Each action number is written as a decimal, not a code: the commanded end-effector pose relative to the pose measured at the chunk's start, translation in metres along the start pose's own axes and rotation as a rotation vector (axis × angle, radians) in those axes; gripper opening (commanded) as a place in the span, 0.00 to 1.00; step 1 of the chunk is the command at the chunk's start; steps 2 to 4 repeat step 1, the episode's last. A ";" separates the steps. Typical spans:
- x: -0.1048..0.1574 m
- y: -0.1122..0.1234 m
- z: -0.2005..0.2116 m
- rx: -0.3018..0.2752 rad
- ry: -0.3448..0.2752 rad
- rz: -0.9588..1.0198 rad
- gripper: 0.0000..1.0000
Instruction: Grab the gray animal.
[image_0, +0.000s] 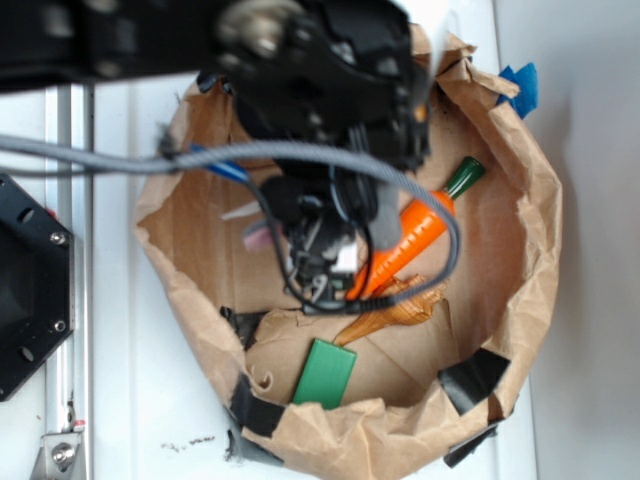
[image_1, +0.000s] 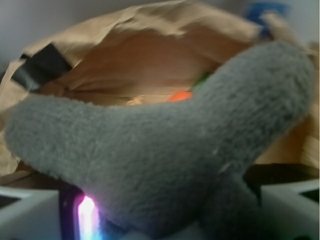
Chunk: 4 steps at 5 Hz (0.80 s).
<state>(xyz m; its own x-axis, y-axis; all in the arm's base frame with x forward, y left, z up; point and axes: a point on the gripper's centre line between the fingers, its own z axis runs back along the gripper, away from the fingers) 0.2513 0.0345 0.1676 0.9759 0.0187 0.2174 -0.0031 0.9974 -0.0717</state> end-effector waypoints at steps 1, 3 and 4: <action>0.004 -0.008 0.020 0.071 -0.054 0.031 0.00; 0.004 -0.008 0.020 0.071 -0.054 0.031 0.00; 0.004 -0.008 0.020 0.071 -0.054 0.031 0.00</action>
